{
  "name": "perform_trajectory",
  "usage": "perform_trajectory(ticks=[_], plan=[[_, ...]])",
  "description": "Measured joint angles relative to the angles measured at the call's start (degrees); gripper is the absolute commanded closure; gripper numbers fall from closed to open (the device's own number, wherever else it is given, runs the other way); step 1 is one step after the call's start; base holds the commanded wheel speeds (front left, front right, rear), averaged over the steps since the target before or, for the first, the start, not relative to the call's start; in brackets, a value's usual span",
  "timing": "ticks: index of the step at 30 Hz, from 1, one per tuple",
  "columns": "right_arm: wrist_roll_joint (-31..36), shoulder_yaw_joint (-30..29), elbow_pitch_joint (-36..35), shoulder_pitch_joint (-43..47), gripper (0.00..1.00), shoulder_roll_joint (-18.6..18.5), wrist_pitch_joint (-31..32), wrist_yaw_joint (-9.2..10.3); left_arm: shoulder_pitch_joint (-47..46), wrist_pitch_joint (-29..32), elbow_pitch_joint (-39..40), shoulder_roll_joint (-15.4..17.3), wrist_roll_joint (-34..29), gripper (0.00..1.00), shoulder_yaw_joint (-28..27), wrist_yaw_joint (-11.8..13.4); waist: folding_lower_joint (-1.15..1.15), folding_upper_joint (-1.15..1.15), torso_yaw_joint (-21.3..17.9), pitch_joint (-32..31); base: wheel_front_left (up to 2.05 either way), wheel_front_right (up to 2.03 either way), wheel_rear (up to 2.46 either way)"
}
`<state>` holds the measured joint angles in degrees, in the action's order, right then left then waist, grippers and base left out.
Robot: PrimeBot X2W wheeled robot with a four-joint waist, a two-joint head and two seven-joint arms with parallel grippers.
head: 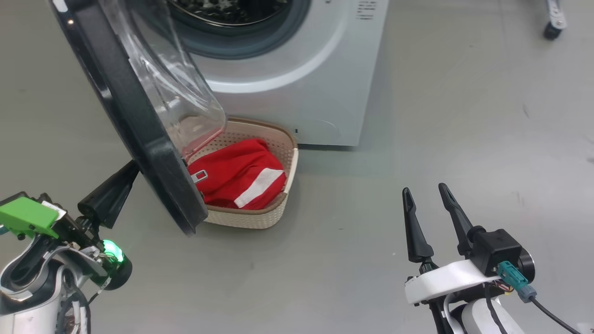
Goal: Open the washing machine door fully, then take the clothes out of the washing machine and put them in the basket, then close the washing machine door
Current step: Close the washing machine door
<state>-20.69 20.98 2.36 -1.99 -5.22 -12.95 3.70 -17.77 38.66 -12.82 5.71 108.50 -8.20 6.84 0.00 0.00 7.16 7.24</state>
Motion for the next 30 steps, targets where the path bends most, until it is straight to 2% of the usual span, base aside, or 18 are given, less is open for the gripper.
perform_trajectory(ticks=[14, 30], plan=[[0.0, -0.52, -0.8, 1.21, 0.0, 0.37, -0.49, 1.01, 0.17, -5.05, 0.76, -0.82, -0.16, 1.0, -1.71, 0.01, 0.0, 0.0, -10.79, 0.56, 0.0, 0.0, 0.0], [-0.01, 0.07, -1.25, 1.28, 0.0, 0.89, -0.58, 1.0, -0.63, -12.77, 1.22, -1.15, -0.67, 1.0, -6.56, 0.36, 0.0, 0.0, -22.58, 1.86, 0.0, 0.0, 0.0]])
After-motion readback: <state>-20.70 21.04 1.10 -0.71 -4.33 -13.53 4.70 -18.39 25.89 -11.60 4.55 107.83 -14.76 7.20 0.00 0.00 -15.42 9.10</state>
